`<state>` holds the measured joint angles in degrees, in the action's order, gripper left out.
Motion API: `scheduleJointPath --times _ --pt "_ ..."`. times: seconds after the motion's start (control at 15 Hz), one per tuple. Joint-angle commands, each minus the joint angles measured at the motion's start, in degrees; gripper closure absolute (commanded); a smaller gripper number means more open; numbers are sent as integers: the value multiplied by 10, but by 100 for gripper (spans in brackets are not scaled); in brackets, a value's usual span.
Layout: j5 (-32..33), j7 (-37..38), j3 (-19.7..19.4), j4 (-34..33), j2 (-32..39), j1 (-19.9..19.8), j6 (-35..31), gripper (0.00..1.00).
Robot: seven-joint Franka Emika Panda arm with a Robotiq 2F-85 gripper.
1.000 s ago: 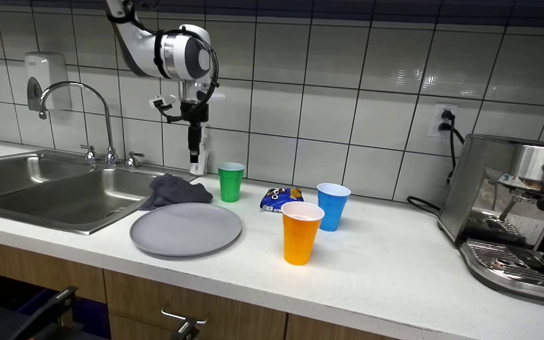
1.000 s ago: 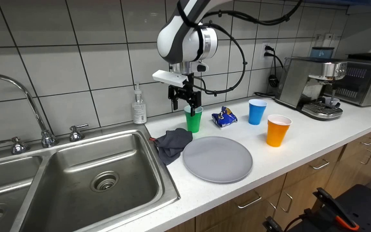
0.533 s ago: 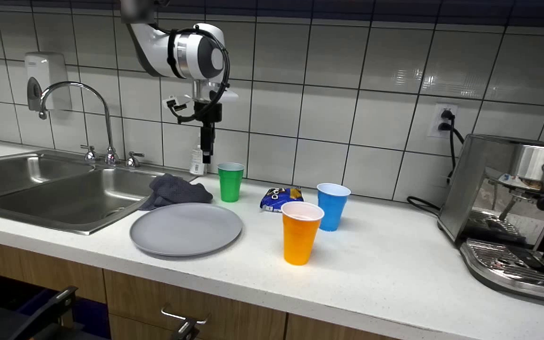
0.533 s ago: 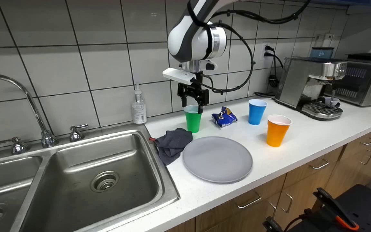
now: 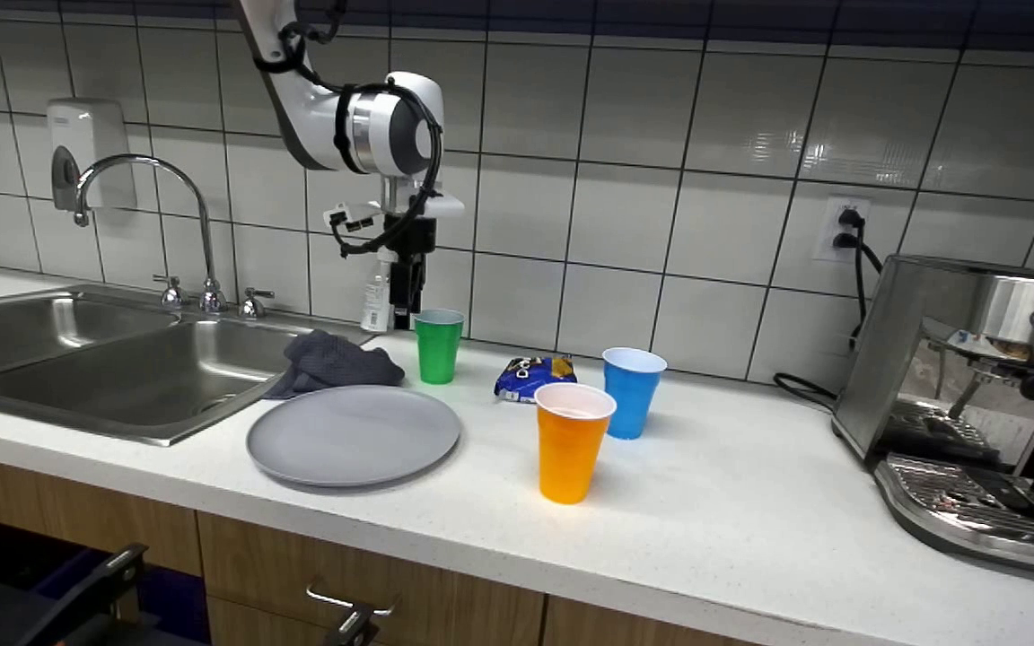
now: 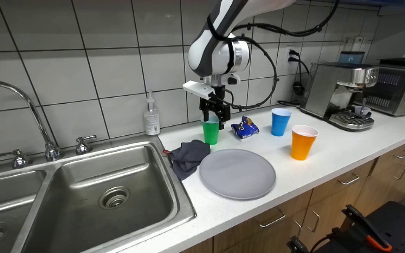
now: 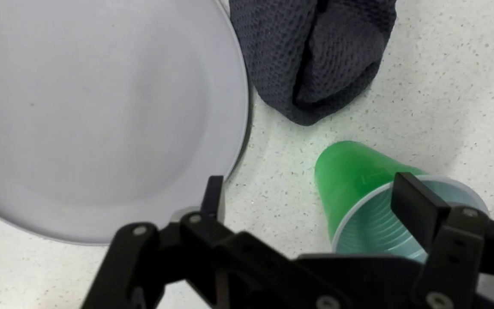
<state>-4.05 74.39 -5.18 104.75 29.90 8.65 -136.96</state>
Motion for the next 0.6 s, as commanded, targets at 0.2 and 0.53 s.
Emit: scheduleJointPath --times 0.2,0.53 --pt "-21 40 0 -63 47 -10 4 0" --pt "-29 31 -1 -56 14 -23 15 0"
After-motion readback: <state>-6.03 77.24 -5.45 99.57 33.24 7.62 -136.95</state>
